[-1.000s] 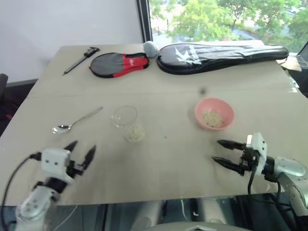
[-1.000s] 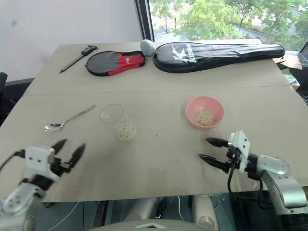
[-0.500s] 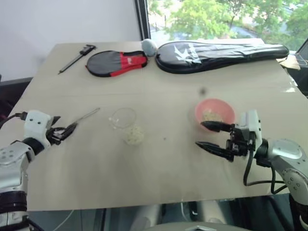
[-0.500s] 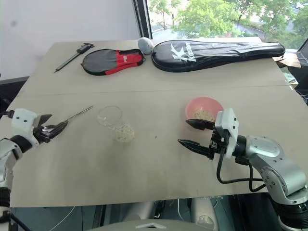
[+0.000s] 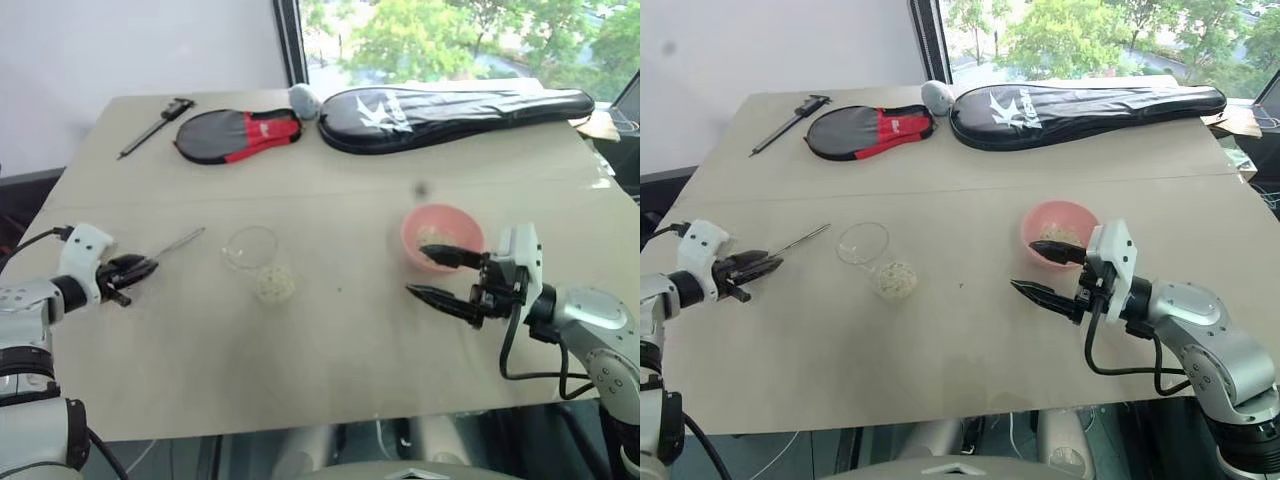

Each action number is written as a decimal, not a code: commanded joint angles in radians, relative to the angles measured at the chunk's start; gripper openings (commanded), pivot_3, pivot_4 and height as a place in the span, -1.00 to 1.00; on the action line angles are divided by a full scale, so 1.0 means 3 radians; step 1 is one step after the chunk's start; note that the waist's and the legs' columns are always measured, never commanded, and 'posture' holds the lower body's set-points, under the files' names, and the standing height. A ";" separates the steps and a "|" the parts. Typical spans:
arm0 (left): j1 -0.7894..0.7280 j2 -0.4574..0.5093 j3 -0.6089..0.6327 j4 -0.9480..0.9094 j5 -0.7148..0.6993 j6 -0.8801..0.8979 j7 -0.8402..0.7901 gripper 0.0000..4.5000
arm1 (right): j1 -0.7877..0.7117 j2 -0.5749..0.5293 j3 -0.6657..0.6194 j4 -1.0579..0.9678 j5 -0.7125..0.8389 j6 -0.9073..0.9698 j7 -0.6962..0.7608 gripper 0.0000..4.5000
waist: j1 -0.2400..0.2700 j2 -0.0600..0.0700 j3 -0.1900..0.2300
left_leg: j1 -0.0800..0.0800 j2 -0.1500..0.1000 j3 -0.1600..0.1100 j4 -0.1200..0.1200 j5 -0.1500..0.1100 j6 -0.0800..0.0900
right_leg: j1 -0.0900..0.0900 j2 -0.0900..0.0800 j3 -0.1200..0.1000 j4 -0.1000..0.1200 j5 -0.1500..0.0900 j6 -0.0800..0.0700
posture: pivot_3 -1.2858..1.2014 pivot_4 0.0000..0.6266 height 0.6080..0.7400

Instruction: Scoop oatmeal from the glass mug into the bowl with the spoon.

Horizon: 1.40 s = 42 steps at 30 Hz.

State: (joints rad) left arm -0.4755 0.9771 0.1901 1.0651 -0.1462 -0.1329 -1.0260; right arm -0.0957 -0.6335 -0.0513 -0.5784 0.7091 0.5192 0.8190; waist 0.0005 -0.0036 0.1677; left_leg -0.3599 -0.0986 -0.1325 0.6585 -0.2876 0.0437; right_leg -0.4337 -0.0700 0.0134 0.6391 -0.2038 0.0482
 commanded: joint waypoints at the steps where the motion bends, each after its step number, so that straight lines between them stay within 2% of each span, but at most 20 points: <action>1: 0.0068 0.0008 -0.0066 0.0257 0.0144 -0.0026 0.0031 -0.95 | -0.0068 0.0012 -0.0012 -0.0090 0.0019 -0.0047 -0.0002 0.47 | -0.0022 0.0002 -0.0001 | 0.0002 0.0000 0.0000 0.0000 0.0000 0.0000 | 0.0000 0.0000 0.0000 0.0002 0.0000 0.0000 | 0.03 -0.52 1.00; 6: 0.0005 -0.0042 0.0087 0.0229 0.0025 -0.0199 0.0181 -0.95 | -0.0123 0.0020 0.0003 -0.0074 0.0042 -0.0027 0.0016 0.47 | -0.0044 0.0003 -0.0002 | 0.0005 0.0000 0.0000 0.0003 0.0001 0.0000 | 0.0000 0.0001 0.0001 0.0009 0.0000 0.0001 | 0.03 -0.52 1.00; 10: -0.0107 -0.0150 0.0303 -0.0078 -0.0142 -0.0537 0.0375 -0.95 | -0.0230 -0.0005 0.0024 -0.0061 0.0114 0.0028 0.0085 0.47 | -0.0034 -0.0001 0.0000 | -0.0003 0.0000 -0.0004 0.0009 0.0003 -0.0003 | -0.0002 0.0001 -0.0001 0.0009 0.0000 0.0000 | 0.03 -0.52 1.00; 15: -0.0252 -0.0298 0.0353 -0.0633 -0.0203 -0.0656 0.0559 -0.95 | -0.0613 0.0089 0.0125 0.0327 -0.0051 0.0027 0.0050 0.47 | -0.0012 -0.0044 0.0012 | -0.0021 -0.0001 -0.0008 0.0031 0.0003 -0.0005 | -0.0003 0.0000 -0.0001 0.0008 0.0004 -0.0004 | 0.03 -0.52 1.00; 20: -0.0499 -0.0550 0.0225 -0.1239 -0.0151 -0.0634 0.0783 -0.95 | -0.1446 0.0509 0.0243 0.1135 -0.0412 0.0082 -0.0426 0.47 | -0.0016 -0.0050 0.0014 | -0.0023 -0.0005 0.0000 0.0034 0.0010 -0.0016 | -0.0006 -0.0002 0.0001 0.0006 0.0008 -0.0001 | 0.03 -0.52 1.00; 24: -0.0635 -0.0721 0.0111 -0.1652 -0.0117 -0.0563 0.0848 -0.95 | -0.1965 0.0811 0.0258 0.1540 -0.0496 0.0362 -0.0740 0.47 | -0.0043 -0.0052 0.0012 | -0.0058 -0.0004 0.0002 0.0037 0.0014 -0.0022 | -0.0048 -0.0001 0.0006 0.0021 0.0015 -0.0009 | 0.03 -0.52 1.00; 28: -0.0783 -0.0866 -0.0151 -0.2216 0.0159 -0.0815 0.1010 -0.95 | -0.2610 0.1326 -0.0145 0.1894 0.0091 0.1044 -0.1205 0.47 | -0.0117 -0.0052 0.0012 | -0.0088 -0.0004 0.0002 0.0035 0.0019 -0.0029 | -0.0085 -0.0001 0.0004 0.0020 0.0016 -0.0012 | 0.03 -0.52 1.00; 31: -0.0762 -0.0952 -0.0248 -0.2562 0.0138 -0.0721 0.0989 -0.95 | -0.2794 0.1496 -0.0246 0.1942 0.0160 0.1113 -0.1309 0.47 | -0.0144 -0.0052 0.0010 | -0.0122 -0.0005 -0.0001 0.0049 0.0020 -0.0029 | -0.0114 -0.0003 0.0004 0.0028 0.0017 -0.0012 | 0.03 -0.52 1.00; 36: -0.0719 -0.1012 -0.0385 -0.3015 0.0098 -0.0558 0.0930 -0.95 | -0.2961 0.1725 -0.0380 0.2001 0.0355 0.1262 -0.1494 0.47 | -0.0152 -0.0050 0.0010 | -0.0121 -0.0005 0.0001 0.0048 0.0020 -0.0029 | -0.0114 -0.0002 0.0005 0.0031 0.0017 -0.0012 | 0.03 -0.52 1.00; 42: -0.0695 -0.0995 -0.0433 -0.3160 0.0107 -0.0503 0.0844 -0.95 | -0.3077 0.1890 -0.0446 0.2024 0.0418 0.1215 -0.1577 0.47 | -0.0152 -0.0049 0.0010 | -0.0118 -0.0005 0.0012 0.0058 0.0024 -0.0036 | -0.0127 -0.0001 0.0009 0.0069 0.0018 -0.0014 | 0.03 -0.52 1.00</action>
State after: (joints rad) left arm -0.6834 0.6672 0.0479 0.1652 -0.1015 -0.2881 -0.7696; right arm -0.9817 -0.0739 -0.1709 0.0561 0.8063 0.8959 0.3445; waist -0.0451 -0.0183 0.1708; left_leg -0.3952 -0.1002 -0.1288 0.6768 -0.2802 0.0327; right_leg -0.4719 -0.0702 0.0162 0.6609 -0.1983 0.0437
